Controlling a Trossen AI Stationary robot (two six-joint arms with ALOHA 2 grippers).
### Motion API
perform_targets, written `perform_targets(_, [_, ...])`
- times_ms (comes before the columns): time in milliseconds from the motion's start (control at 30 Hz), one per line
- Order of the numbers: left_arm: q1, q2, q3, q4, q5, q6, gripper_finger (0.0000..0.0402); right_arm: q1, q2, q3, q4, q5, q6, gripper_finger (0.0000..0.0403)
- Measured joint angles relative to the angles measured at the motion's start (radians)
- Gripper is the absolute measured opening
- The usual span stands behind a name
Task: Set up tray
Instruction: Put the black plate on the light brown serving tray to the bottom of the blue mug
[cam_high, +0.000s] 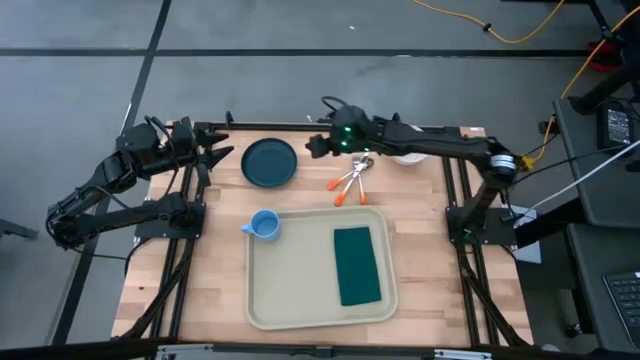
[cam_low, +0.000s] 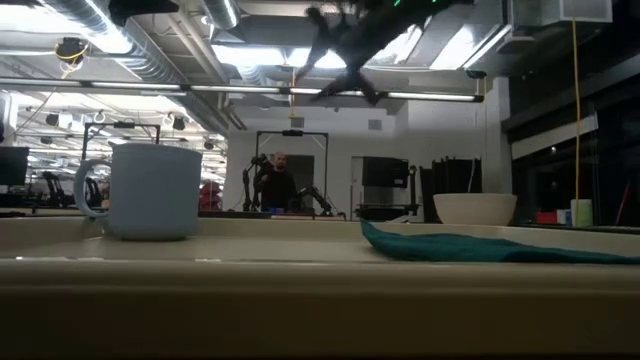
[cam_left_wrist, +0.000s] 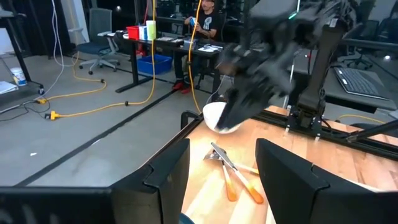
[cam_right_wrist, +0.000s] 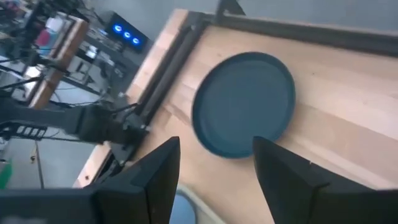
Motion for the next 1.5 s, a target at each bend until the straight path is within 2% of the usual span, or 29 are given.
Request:
perform_targets(200, [0.0,0.0,0.0,0.0,0.0,0.0,0.018,-0.024,0.181,0.083,0.004,-0.096,0.05,0.0205])
perform_targets(367, [0.0,0.0,0.0,0.0,0.001,0.0,0.0177,-0.025,0.285,0.14,0.015,-0.108,0.074,0.0205])
perform_targets(767, [0.0,0.0,0.0,0.0,0.002,0.0,0.0177,-0.041,0.392,0.148,0.021,-0.152,0.123,0.0205])
perform_targets(1033, [0.0,0.0,0.0,0.0,0.002,0.0,0.0179,-0.061,0.392,0.148,0.033,-0.173,0.115,0.0205])
perform_targets(1167, [0.0,0.004,0.0,-0.014,0.009,-0.003,0.0177,-0.04,0.364,0.148,0.124,-0.195,0.043,0.0205])
perform_targets(1267, [0.0,0.019,-0.004,-0.071,0.006,0.006,0.0176,-0.005,0.29,0.147,0.259,-0.204,-0.015,0.0203])
perform_targets(1367, [0.0,0.013,-0.005,-0.018,0.01,0.017,0.0176,0.035,0.185,0.149,0.397,-0.204,-0.08,0.0194])
perform_targets(1433, [0.0,0.002,-0.001,0.049,0.002,0.02,0.0175,0.063,0.105,0.149,0.452,-0.174,-0.136,0.0183])
perform_targets(1500, [0.0,-0.001,0.02,0.046,-0.03,0.074,0.0175,0.087,0.015,0.15,0.432,-0.125,-0.197,0.0171])
